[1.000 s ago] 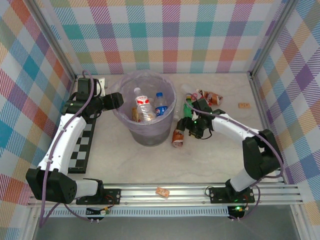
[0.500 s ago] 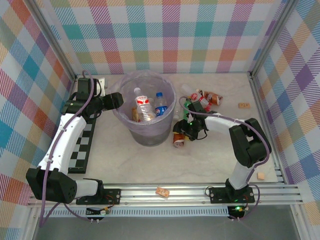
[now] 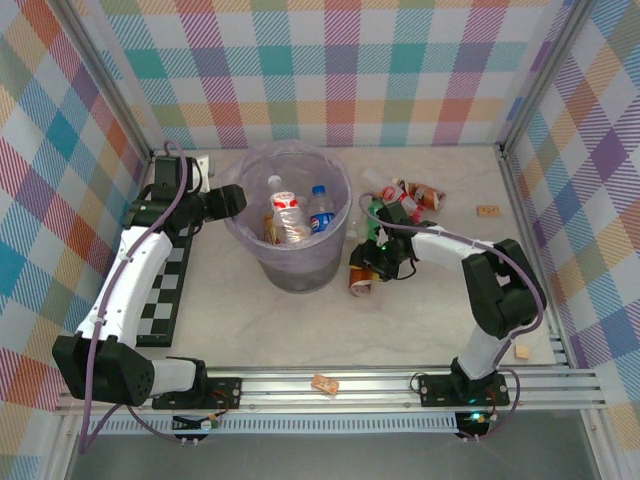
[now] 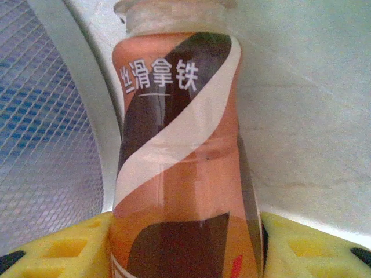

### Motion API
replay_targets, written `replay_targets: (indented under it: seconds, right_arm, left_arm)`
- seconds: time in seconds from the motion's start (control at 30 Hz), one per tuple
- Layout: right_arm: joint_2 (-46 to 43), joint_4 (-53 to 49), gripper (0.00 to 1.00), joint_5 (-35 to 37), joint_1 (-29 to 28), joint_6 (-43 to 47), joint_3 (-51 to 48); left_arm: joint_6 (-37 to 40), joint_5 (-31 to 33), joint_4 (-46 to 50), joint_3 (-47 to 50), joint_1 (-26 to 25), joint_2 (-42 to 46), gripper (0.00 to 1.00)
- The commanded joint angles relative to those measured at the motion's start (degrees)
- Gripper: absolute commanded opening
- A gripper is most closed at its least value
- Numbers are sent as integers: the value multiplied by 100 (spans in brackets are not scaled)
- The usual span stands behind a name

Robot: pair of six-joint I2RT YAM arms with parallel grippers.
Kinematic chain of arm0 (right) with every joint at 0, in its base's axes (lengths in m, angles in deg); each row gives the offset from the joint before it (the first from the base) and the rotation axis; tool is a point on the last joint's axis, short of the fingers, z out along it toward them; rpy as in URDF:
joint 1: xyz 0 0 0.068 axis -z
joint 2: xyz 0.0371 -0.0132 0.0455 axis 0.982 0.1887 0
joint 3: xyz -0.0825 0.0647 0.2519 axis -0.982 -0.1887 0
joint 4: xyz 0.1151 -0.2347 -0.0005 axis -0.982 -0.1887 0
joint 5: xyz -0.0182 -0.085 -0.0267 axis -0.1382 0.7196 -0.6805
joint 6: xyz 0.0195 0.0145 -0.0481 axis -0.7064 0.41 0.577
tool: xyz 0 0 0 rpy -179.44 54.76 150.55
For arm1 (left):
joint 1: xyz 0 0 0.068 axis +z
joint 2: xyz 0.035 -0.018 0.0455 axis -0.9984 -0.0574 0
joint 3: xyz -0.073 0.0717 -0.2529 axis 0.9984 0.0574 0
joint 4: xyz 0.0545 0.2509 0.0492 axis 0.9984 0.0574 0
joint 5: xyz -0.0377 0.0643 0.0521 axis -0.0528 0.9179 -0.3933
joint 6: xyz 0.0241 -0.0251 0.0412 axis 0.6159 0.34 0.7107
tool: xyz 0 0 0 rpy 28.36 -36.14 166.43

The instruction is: Put the plastic bottles in the bin

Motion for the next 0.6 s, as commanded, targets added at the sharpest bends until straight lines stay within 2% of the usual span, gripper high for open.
replay_targets:
  seconds: [0.0, 0.33, 0.57]
  right_arm:
    - [-558, -665, 52, 259, -31, 309, 286]
    - [-1907, -2242, 49, 813, 57, 863, 1110]
    - [-2234, -3211, 48, 1193, 66, 1309, 2704]
  left_arm:
    - [156, 123, 176, 49, 132, -40, 71]
    - [161, 80, 178, 52, 132, -35, 71]
    - [108, -52, 135, 52, 132, -45, 71]
